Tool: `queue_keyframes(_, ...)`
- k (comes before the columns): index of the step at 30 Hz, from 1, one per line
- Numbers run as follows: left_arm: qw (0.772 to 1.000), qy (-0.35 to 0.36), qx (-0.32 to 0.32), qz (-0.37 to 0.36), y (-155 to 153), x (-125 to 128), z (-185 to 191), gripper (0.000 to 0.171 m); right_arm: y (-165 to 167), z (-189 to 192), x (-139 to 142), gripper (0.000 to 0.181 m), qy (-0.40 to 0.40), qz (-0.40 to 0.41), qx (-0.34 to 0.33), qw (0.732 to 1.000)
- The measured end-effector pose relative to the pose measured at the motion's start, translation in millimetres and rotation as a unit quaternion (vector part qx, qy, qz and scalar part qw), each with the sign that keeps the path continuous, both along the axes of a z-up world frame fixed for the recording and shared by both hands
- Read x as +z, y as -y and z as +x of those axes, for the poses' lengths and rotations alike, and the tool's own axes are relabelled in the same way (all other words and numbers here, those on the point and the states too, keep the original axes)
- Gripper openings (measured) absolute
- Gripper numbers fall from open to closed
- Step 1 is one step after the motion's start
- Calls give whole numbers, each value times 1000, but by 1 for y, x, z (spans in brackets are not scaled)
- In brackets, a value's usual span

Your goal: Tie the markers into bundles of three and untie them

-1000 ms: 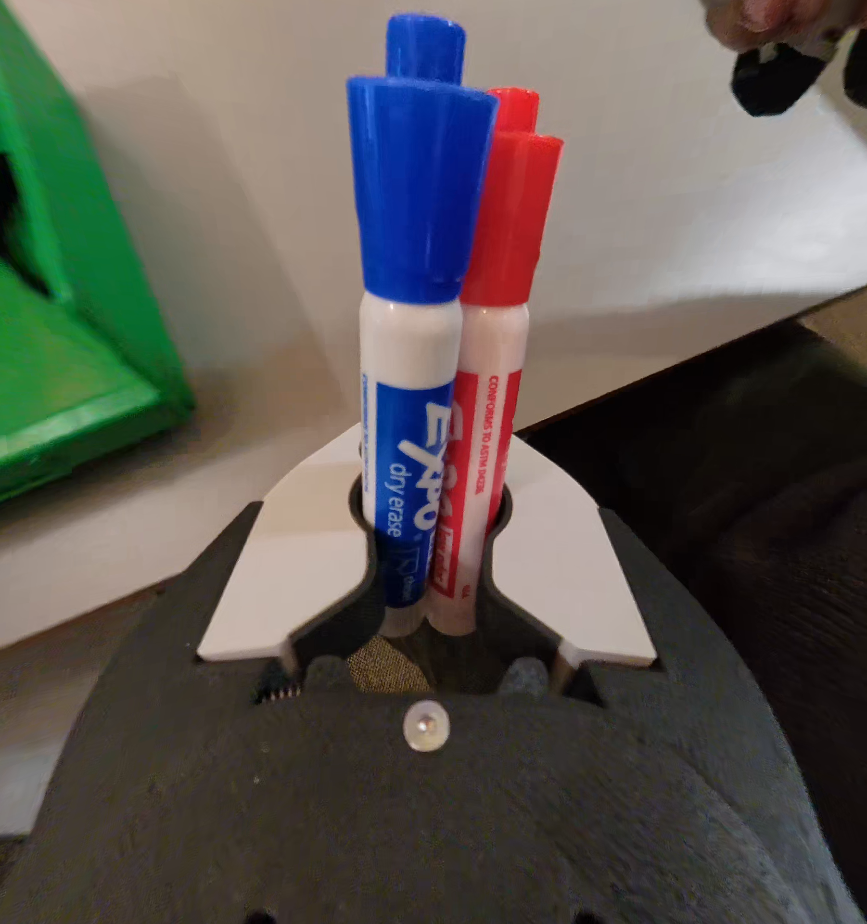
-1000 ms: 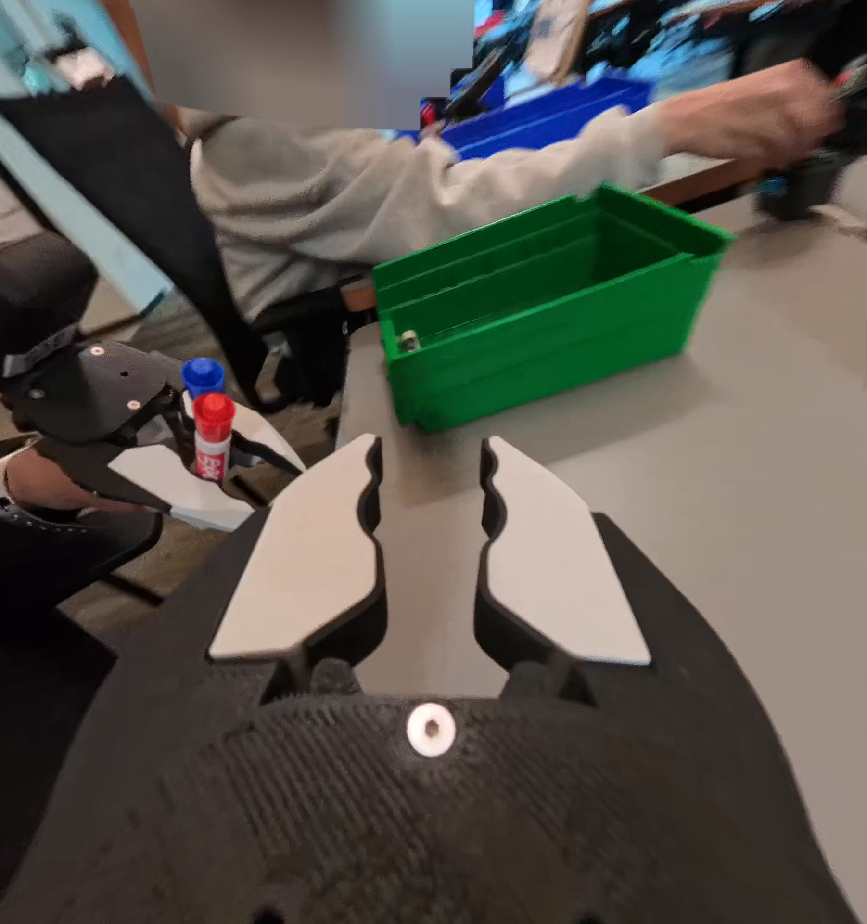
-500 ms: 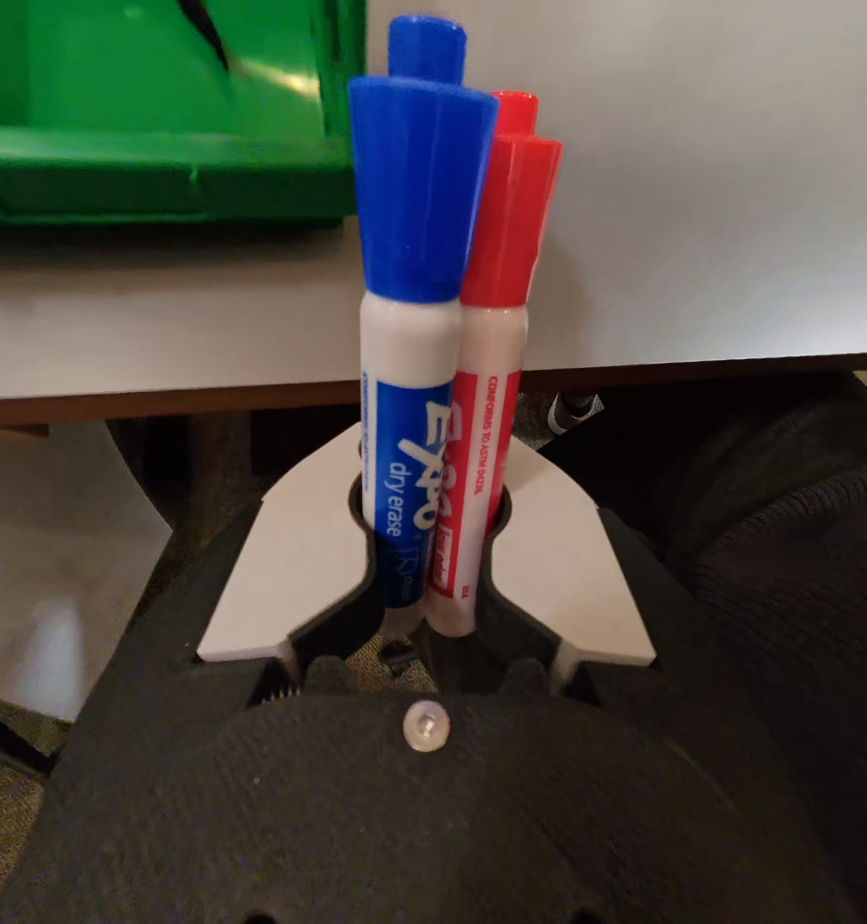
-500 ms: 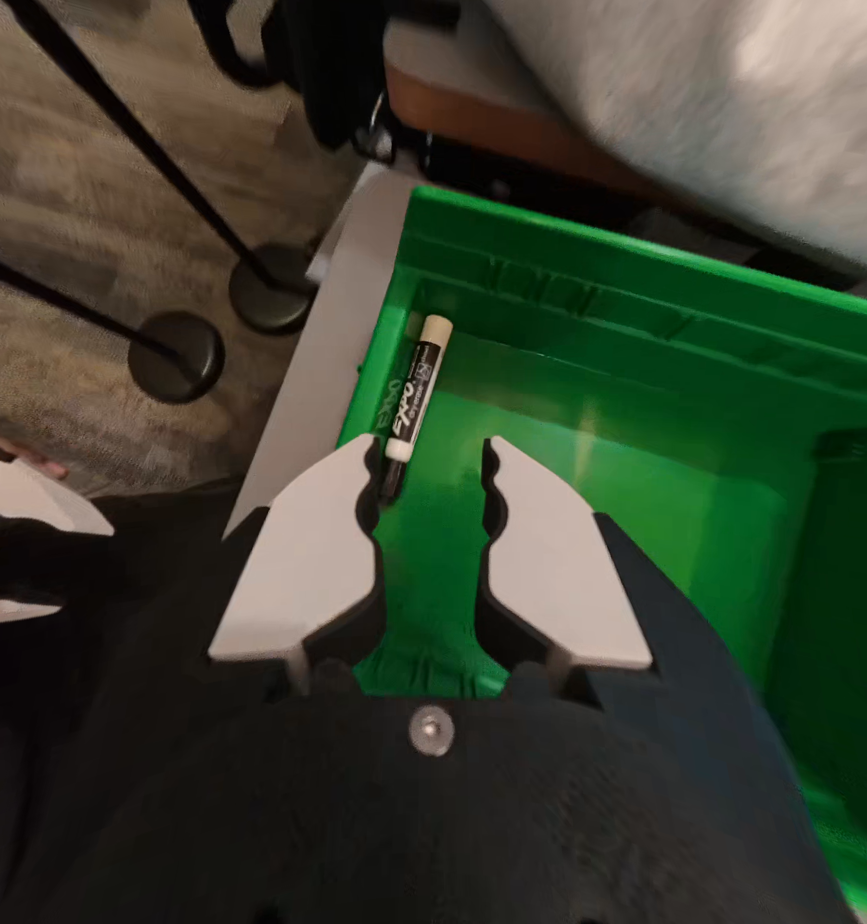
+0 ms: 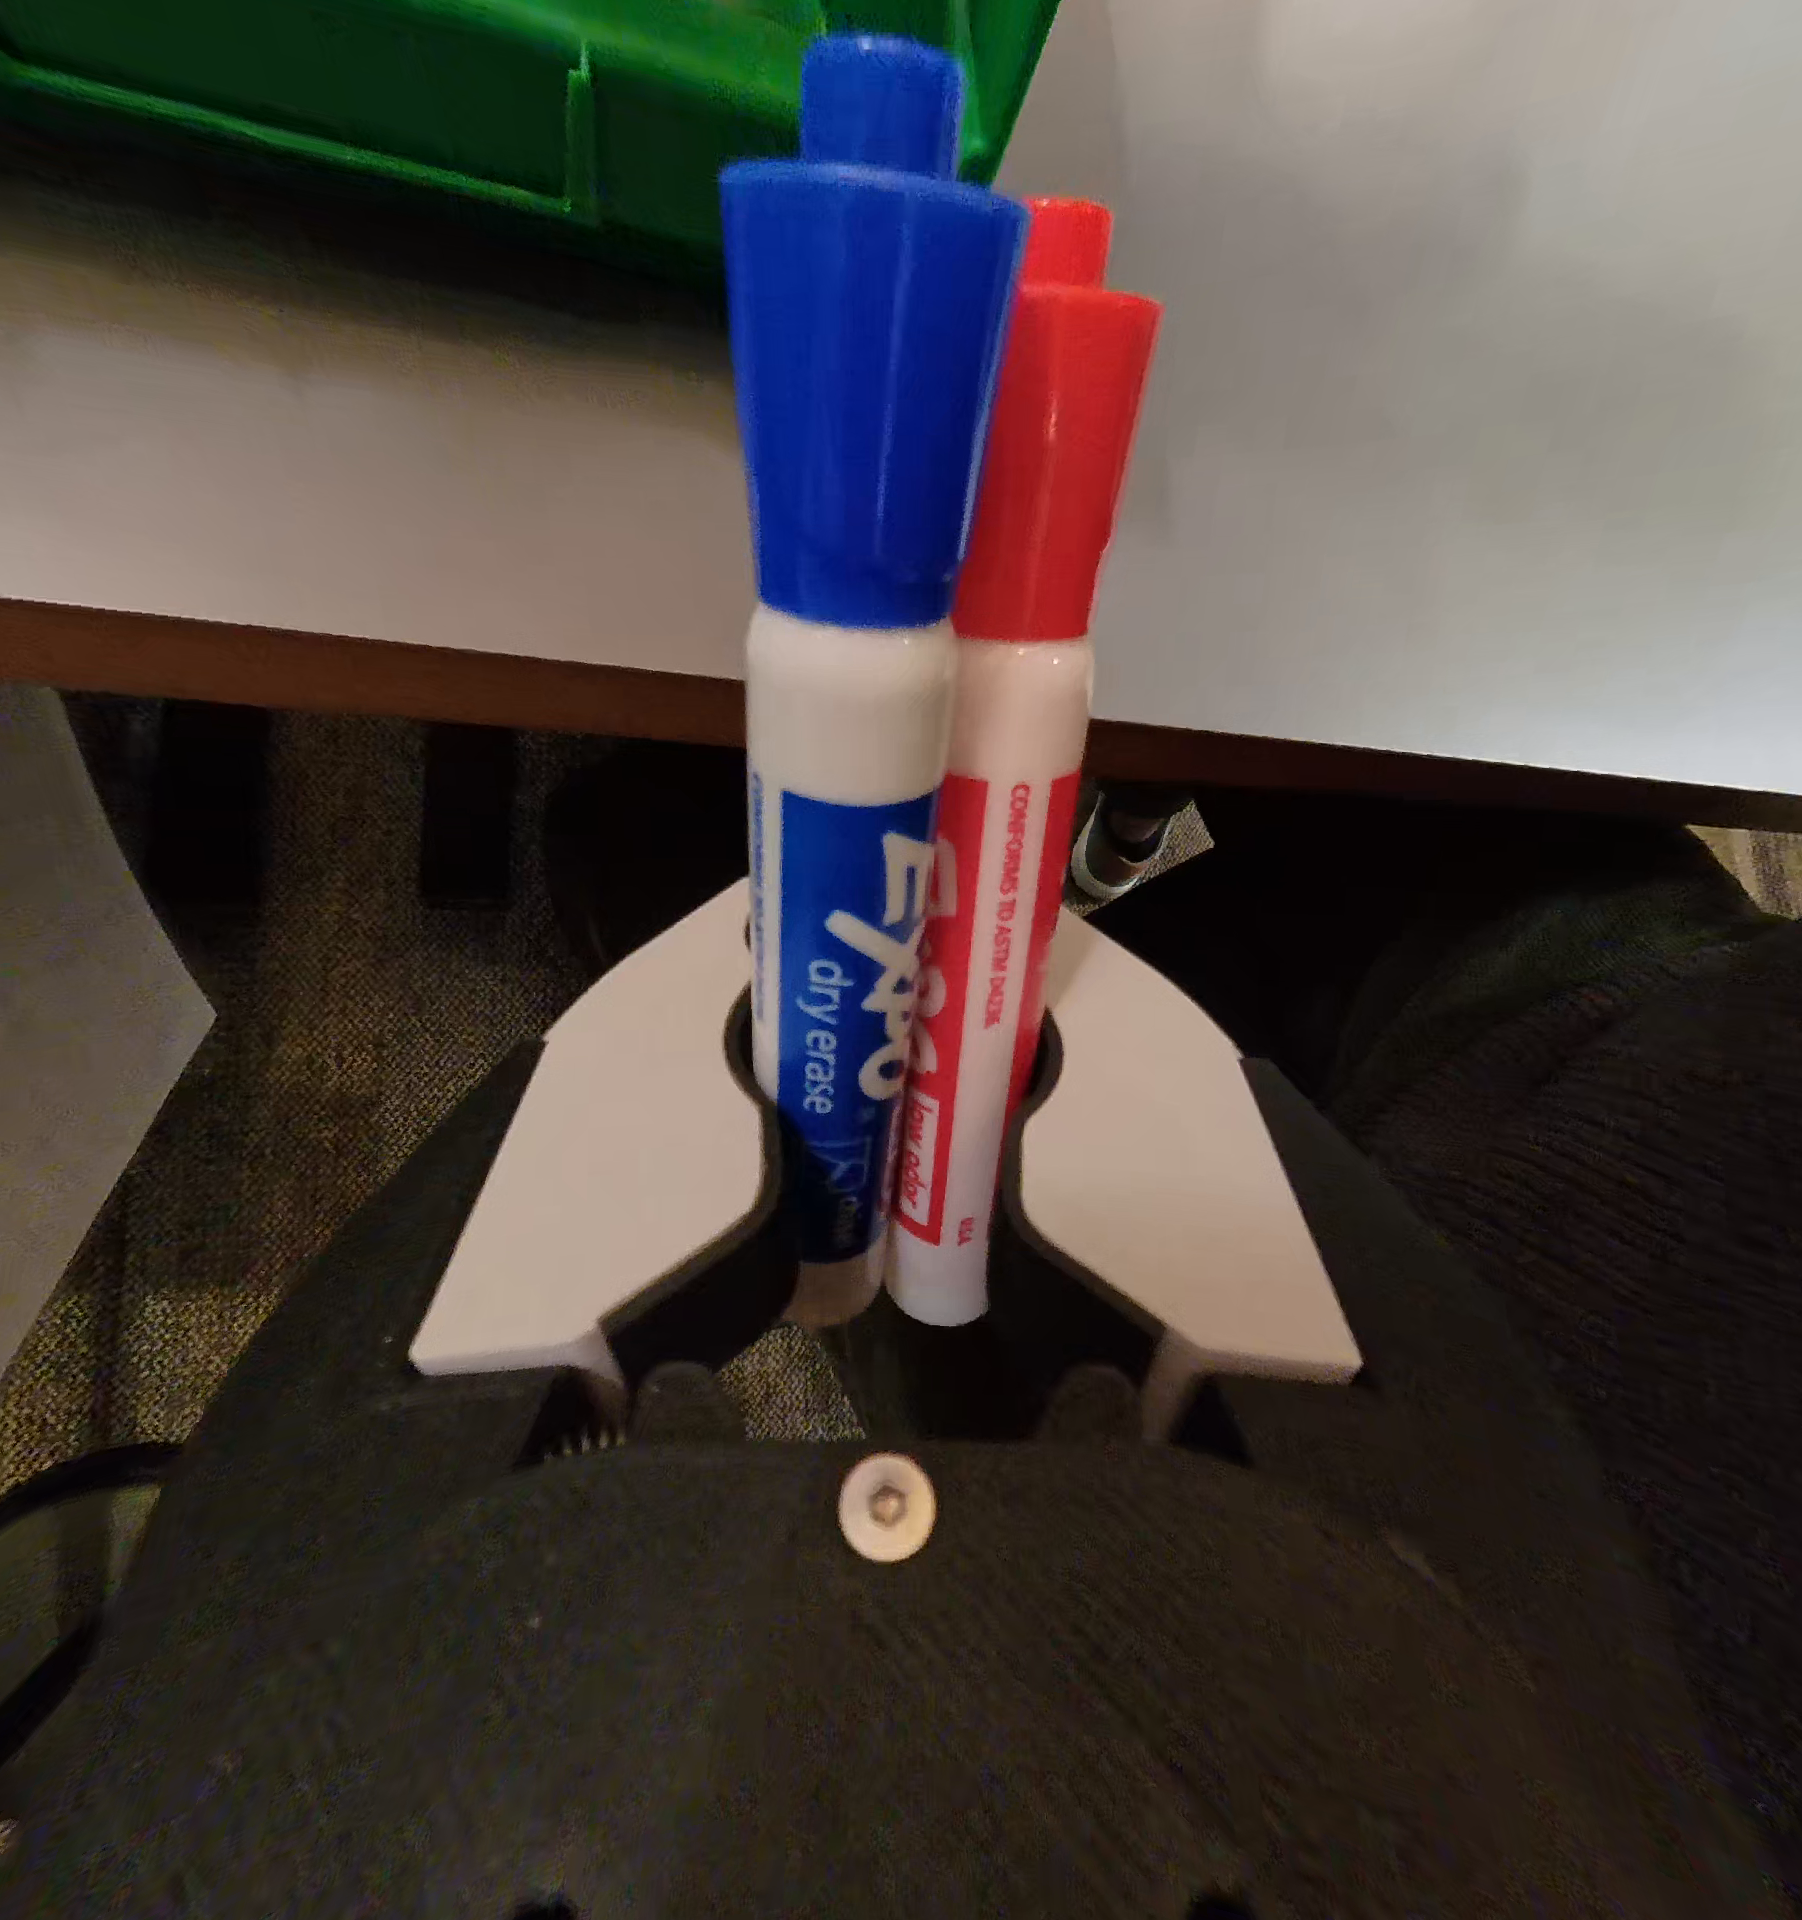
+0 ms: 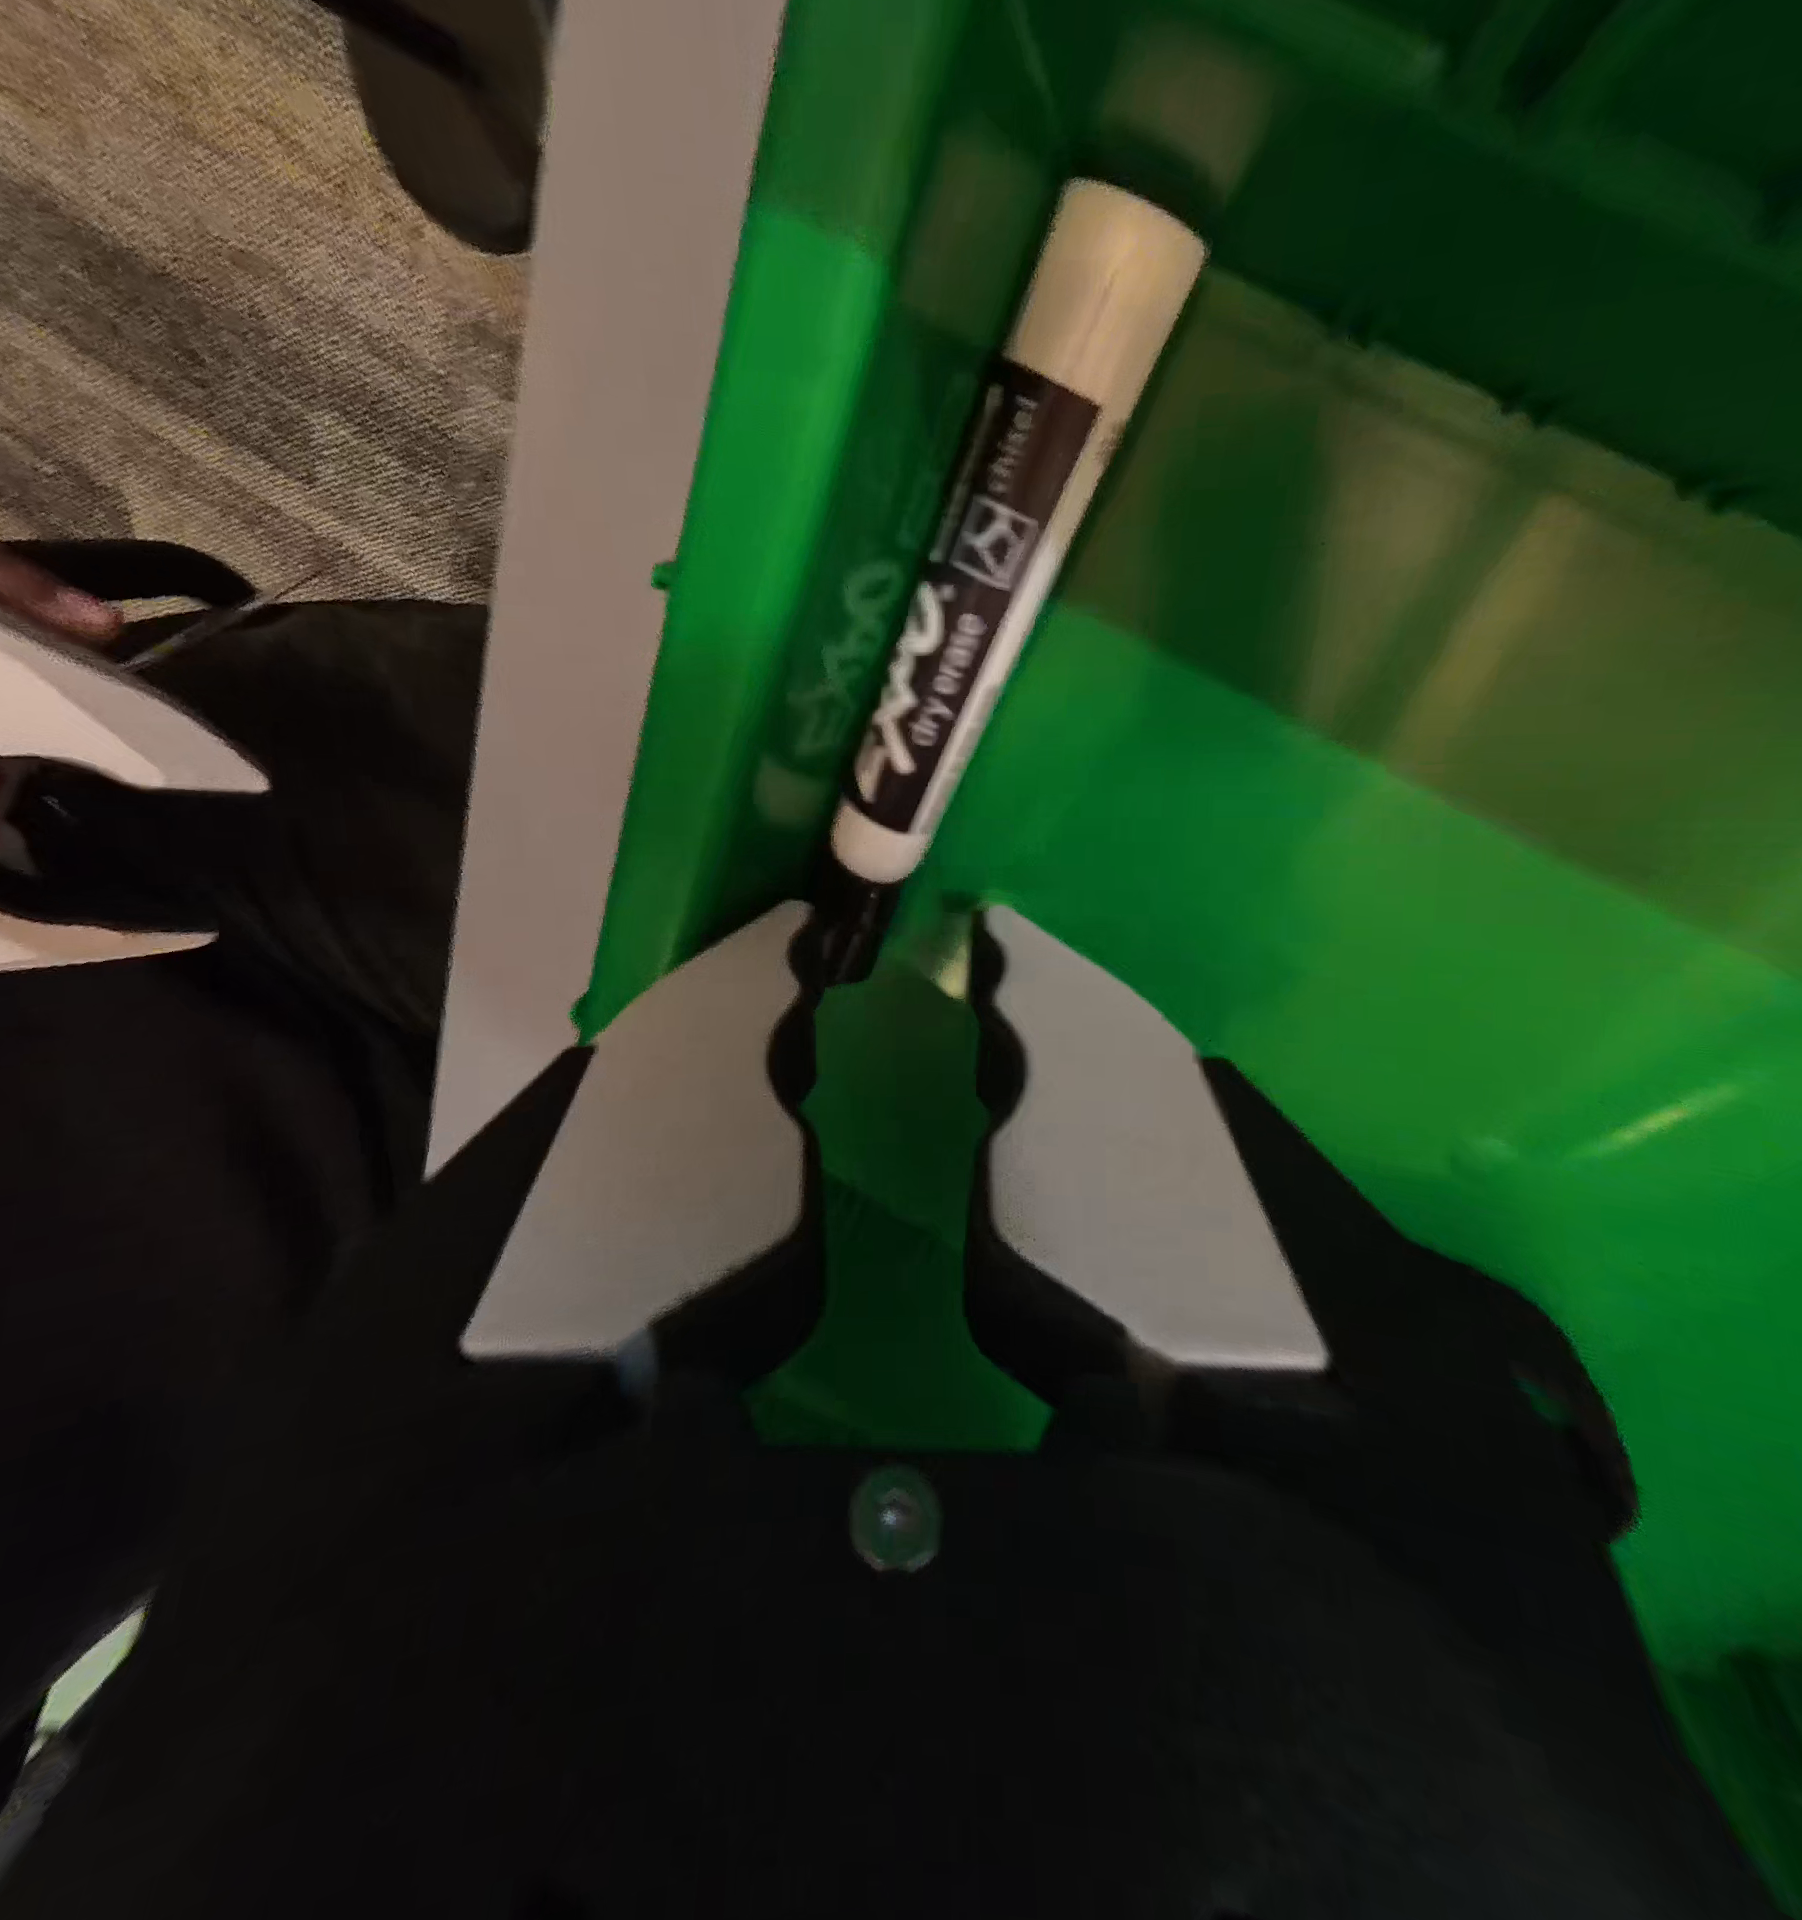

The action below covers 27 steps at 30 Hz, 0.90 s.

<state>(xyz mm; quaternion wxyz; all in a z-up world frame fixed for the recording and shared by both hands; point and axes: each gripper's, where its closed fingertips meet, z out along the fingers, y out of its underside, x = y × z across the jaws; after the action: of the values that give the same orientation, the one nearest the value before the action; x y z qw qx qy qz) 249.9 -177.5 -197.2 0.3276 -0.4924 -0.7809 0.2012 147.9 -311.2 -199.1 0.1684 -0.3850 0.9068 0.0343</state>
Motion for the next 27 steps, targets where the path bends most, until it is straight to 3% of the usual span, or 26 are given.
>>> queue_keyframes(1,1000,1,-1,-2,0,0,0,44,-3,4,1,15,12,10,3,1000)
queue_keyframes(4,1000,4,-2,-10,-1,1,1,44,-2,3,2,14,0,-31,26,999)
queue_keyframes(6,1000,5,-3,-14,-2,1,1,44,3,-2,1,27,-27,-66,37,997)
queue_keyframes(11,999,8,-11,-37,-6,5,-1,44,19,-22,-2,58,-74,-52,-9,996)
queue_keyframes(13,999,11,-12,-49,-7,6,0,44,37,-46,0,35,-127,-98,-18,987)
queue_keyframes(17,998,14,-10,-56,-7,6,1,44,29,-34,10,36,-54,-68,-53,995)
queue_keyframes(21,999,18,-16,-45,-8,2,-1,44,19,-45,-3,38,-102,-61,-24,993)
queue_keyframes(24,999,20,-15,-44,-7,0,0,44,21,-55,-13,19,-132,-70,-6,989)
queue_keyframes(27,999,21,-10,-45,-5,-1,0,44,25,-58,-7,18,-135,-92,2,987)
